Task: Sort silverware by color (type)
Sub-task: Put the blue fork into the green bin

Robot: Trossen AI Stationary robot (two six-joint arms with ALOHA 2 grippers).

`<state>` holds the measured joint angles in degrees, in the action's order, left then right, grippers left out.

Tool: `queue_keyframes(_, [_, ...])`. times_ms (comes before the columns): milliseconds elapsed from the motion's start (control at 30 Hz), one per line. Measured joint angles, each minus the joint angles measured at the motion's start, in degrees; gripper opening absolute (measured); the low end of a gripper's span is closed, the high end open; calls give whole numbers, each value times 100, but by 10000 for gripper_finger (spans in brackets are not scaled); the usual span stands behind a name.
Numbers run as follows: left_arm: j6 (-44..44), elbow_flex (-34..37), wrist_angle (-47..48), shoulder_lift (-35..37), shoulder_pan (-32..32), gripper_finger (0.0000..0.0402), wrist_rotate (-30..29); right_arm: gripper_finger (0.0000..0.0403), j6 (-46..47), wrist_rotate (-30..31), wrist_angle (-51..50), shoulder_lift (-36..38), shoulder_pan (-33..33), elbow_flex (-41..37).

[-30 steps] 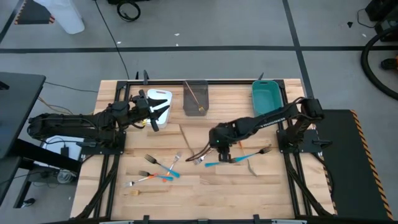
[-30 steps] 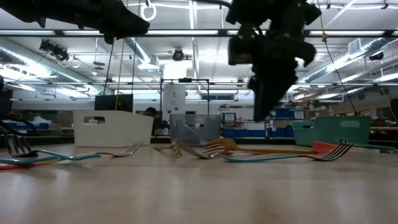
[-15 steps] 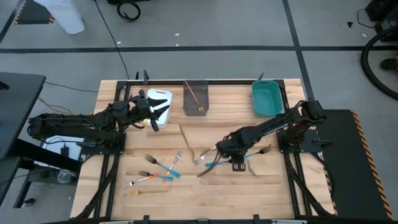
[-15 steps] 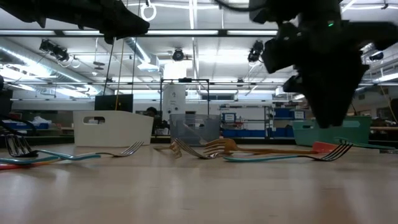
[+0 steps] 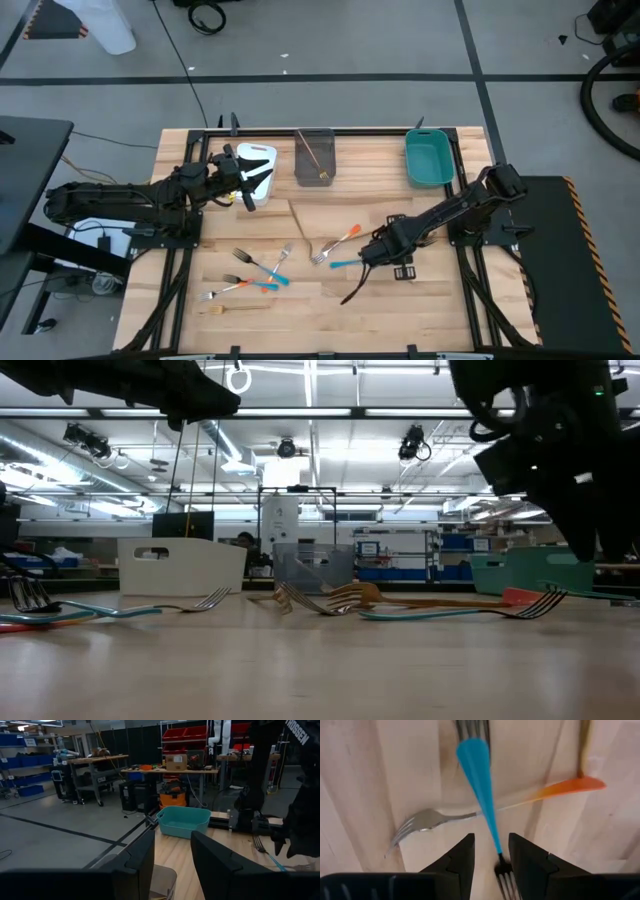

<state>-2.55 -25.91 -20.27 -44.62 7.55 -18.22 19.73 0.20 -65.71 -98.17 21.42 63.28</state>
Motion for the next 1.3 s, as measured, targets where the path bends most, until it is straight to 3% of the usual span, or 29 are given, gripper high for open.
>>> queue_keyframes(633, [38, 0, 0, 0, 0, 137, 0, 125, -185, 54, 791, 0, -78, -1043])
queue_keyframes(933, [35, 0, 6, 0, -2, 137, 2, 50, -345, -18, 1104, 11, -245, -1200])
queue_keyframes(1067, [33, 0, 7, 0, -2, 137, 2, 22, -417, -8, 668, 2, -349, -999])
queue_keyframes(1300, [31, 0, 13, 0, -2, 137, 2, 26, -616, 200, -382, 2, -530, -381])
